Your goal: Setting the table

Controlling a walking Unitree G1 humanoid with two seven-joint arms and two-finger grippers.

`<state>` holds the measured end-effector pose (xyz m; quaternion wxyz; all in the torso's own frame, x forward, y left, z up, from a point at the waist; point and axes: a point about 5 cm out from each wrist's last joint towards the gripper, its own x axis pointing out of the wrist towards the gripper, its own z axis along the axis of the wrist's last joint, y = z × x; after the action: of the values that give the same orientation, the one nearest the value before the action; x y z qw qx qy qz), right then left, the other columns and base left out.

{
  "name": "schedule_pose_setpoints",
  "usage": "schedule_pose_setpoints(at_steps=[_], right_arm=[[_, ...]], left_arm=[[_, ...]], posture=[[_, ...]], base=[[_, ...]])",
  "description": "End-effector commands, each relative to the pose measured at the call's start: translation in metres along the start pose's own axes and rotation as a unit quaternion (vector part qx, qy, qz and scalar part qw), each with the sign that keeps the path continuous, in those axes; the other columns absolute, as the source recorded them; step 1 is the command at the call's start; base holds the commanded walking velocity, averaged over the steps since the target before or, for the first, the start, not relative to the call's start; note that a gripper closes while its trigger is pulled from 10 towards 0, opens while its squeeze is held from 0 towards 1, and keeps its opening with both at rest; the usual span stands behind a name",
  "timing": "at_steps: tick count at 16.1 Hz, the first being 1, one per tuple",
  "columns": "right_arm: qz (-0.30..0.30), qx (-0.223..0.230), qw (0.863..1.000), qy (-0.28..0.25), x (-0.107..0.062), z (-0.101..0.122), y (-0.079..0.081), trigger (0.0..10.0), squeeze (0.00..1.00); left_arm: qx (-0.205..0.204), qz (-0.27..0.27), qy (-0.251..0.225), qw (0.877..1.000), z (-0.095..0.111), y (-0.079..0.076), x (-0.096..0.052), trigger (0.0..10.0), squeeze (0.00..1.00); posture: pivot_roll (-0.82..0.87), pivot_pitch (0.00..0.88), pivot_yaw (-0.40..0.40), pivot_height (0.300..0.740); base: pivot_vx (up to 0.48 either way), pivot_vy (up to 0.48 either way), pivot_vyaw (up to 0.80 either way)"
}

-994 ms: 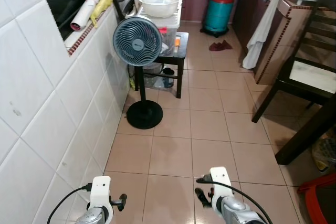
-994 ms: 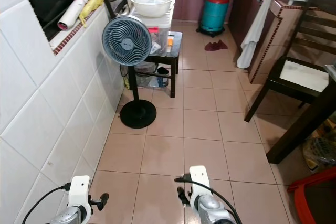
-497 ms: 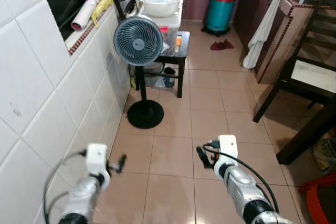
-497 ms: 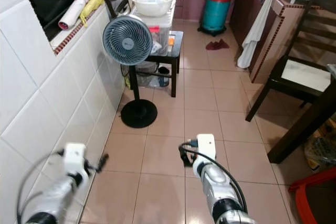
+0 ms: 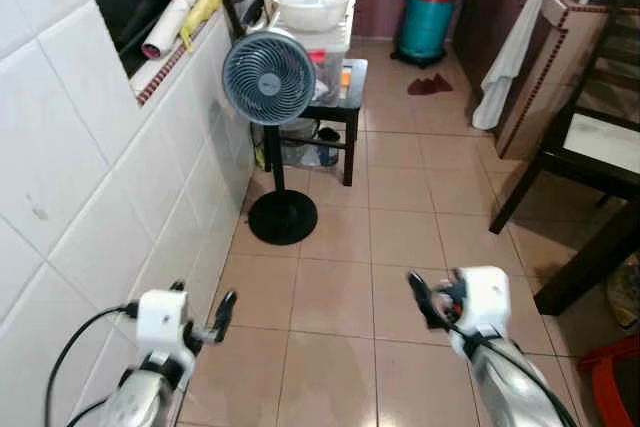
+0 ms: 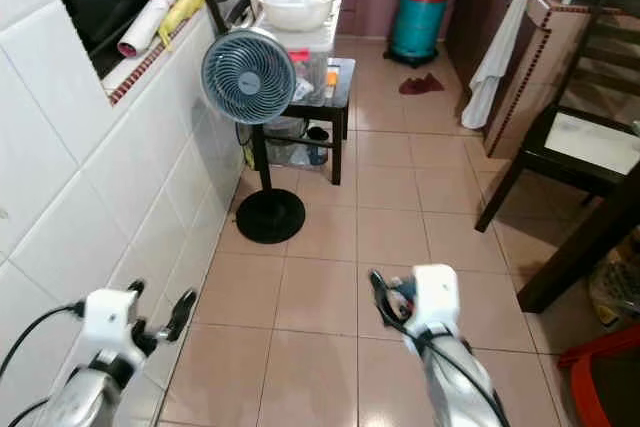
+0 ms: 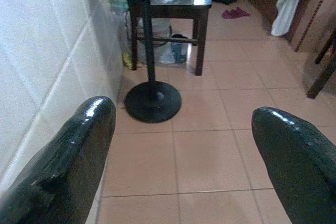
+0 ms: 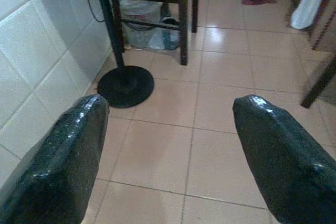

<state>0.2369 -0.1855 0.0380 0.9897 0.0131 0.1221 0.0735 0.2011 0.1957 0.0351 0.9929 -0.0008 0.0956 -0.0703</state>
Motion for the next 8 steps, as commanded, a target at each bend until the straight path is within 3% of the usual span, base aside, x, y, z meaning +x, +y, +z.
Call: schedule_pose_setpoints(at_steps=[1, 3, 5, 8], right_arm=[[-0.008, 0.004, 1.000, -0.003, -0.006, 0.005, 0.002, 10.0, 0.00], [-0.031, 0.024, 0.999, 0.006, -0.011, 0.006, 0.004, 10.0, 0.00], [-0.043, 0.027, 0.999, 0.000, -0.006, 0.013, 0.007, 10.0, 0.00], [-0.034, 0.016, 0.999, -0.005, -0.004, 0.019, 0.010, 10.0, 0.00]], left_arm=[[0.011, 0.012, 0.004, 1.000, 0.004, 0.003, -0.005, 10.0, 0.00], [0.005, 0.021, 0.003, 1.000, 0.006, 0.003, -0.006, 10.0, 0.00], [-0.035, 0.030, -0.014, 0.999, 0.010, 0.000, -0.001, 10.0, 0.00], [-0.041, 0.017, -0.019, 0.999, 0.015, -0.005, 0.004, 10.0, 0.00]], posture=[[-0.08, 0.012, 0.035, 0.740], [-0.08, 0.016, 0.032, 0.740], [-0.08, 0.025, 0.031, 0.740], [-0.08, 0.025, 0.031, 0.740]], base=[[0.000, 0.000, 0.00], [0.000, 0.000, -0.69], [0.000, 0.000, -0.80], [0.000, 0.000, -0.80]])
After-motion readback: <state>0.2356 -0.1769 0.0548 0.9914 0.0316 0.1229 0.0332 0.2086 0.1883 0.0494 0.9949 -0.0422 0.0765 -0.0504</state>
